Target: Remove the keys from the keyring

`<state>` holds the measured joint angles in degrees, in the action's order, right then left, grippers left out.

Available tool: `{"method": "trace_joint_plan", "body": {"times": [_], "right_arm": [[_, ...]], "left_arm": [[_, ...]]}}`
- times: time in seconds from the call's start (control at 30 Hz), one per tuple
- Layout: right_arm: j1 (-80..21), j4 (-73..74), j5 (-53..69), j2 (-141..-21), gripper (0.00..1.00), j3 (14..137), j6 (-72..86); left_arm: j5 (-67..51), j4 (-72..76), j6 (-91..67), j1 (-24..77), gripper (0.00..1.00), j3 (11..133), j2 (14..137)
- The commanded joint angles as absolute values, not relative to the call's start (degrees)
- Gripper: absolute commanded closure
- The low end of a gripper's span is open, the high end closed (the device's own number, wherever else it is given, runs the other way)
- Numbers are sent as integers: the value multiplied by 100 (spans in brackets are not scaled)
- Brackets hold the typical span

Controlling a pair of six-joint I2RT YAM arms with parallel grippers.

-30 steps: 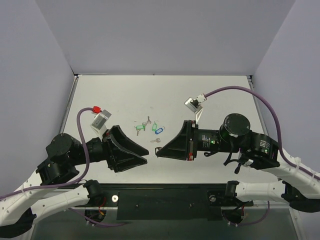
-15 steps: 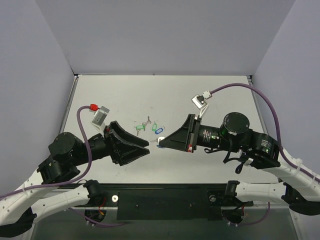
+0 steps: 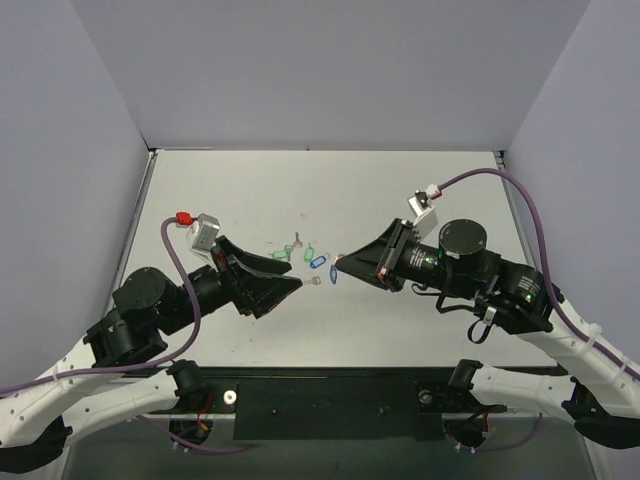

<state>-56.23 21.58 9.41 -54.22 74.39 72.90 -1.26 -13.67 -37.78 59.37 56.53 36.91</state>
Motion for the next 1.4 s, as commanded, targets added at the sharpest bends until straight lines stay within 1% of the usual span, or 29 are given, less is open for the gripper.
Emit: {"method": "trace_joint_plan", "body": {"times": [0.0,0.03,0.17,0.23,0.37,0.6,0.7,0.8,1.13,1.37], "right_arm": [[-5432,2074,1116,-5431,100,7427,7550],[-5371,2187,1168,-5458,100,7435,7637],[-5002,2496,1239,-5493,100,7278,8031],[-4791,2513,1300,-5441,100,7006,8260],[-4290,2348,1863,-5353,100,6277,8814],[-4087,2216,2478,-5335,100,6188,8912],[-4052,1759,3048,-5317,100,6030,9096],[-4052,1337,3304,-5309,100,5941,9237],[-4069,1529,3823,-5361,100,6345,8702],[-4166,1573,3999,-5291,100,6469,8482]], "left_arm": [[228,-484,-3026,6160,31,5301,3630],[263,-283,-2910,6213,30,5248,3630],[456,-114,-2093,6653,30,5124,3849],[755,-210,-1750,6951,30,5194,4068],[1265,-229,-1371,7434,31,5212,4464],[1959,333,-1187,7726,39,4729,4606],[1969,457,-1099,7726,41,4606,4474],[1978,466,-994,7734,43,4570,4369],[1670,343,-712,7734,46,4825,4306],[1477,764,-606,7734,50,4816,4324]]}}
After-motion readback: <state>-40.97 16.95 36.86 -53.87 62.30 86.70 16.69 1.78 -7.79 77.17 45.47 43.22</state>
